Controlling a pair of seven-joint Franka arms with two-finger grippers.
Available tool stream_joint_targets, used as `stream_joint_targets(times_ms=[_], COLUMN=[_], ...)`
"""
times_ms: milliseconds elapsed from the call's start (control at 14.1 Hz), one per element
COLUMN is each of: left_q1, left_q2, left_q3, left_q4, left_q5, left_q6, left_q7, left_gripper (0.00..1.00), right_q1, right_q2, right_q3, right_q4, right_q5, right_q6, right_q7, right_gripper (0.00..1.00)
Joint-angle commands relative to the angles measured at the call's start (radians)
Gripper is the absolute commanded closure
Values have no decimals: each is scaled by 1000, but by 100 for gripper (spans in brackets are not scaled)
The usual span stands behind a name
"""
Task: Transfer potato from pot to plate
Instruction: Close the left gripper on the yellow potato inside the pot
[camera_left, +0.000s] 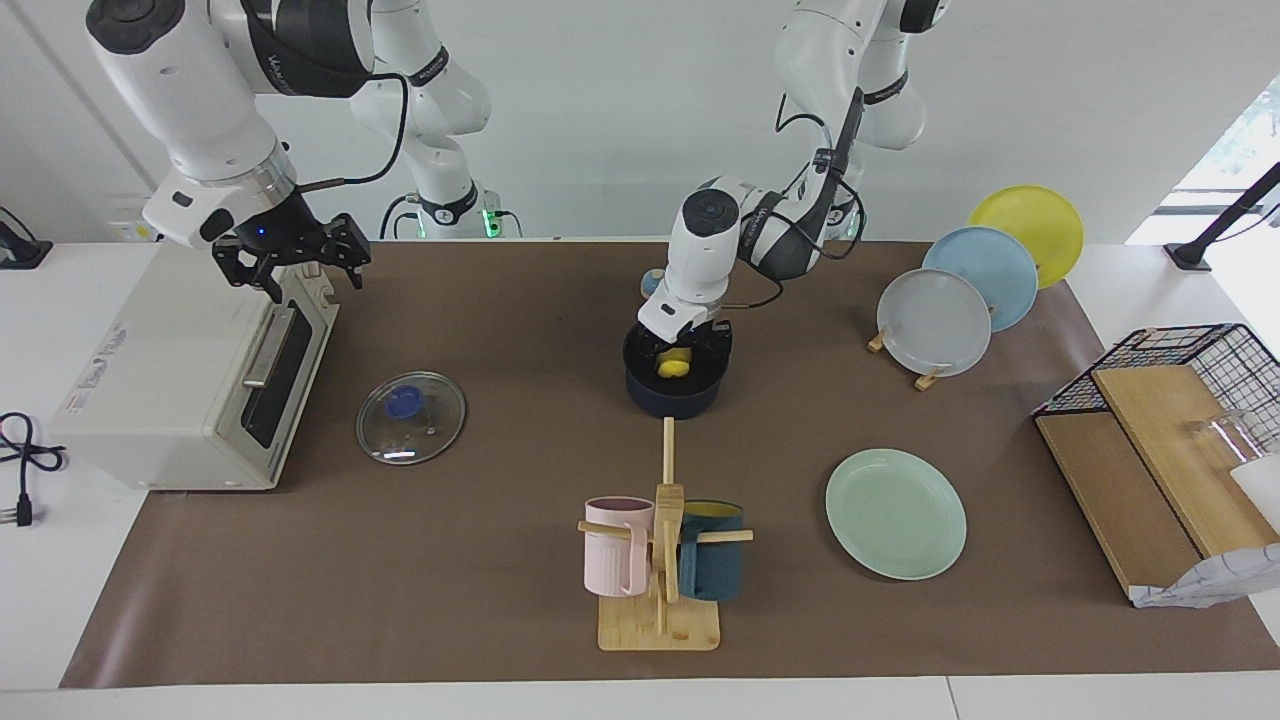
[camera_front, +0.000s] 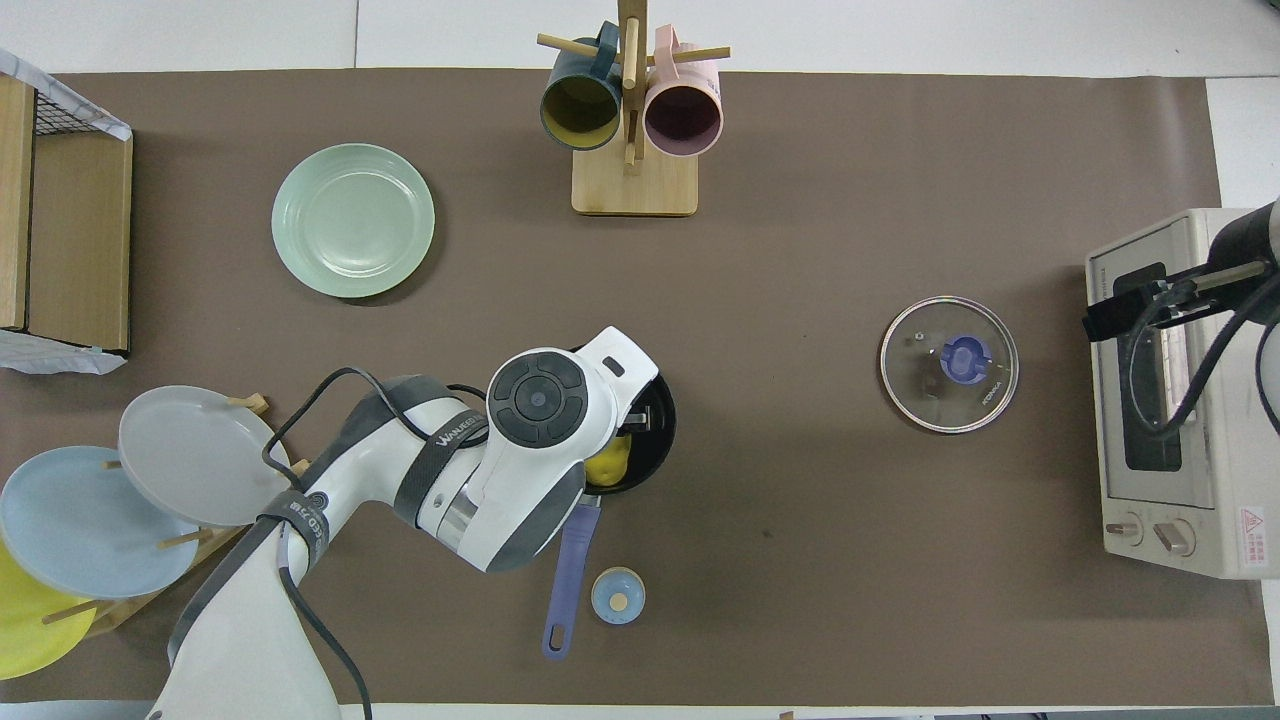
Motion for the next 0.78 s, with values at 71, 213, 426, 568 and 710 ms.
stream_joint_targets(times_ms=[71,213,426,568,710], left_q1=[-20,-20,-20,-20,-20], left_q2=[-7,-7,-7,-7,-7], left_q3=[17,17,17,17,17], left_q4=[-31,-31,-30,-28,-24], left_q5=[-16,-16,-16,-16,-17], left_q6=[29,21,18,18,15], left_q7=[-10,-9,-10,-12,-41], left_gripper=[22,57,99,100,100], right_q1=[11,9,23,5,-2], right_q2=[-13,-31,-19,-18,-12], right_q3=[-17,-26,-31,-29,-31], right_q4=[-16,-24,-24,-26,-18], right_q5=[-9,-9,-13,-10,-10], right_q6=[-2,-41,-30,-27,-9], right_q7=[11,12,11,11,12], right_gripper=[0,0,0,0,0])
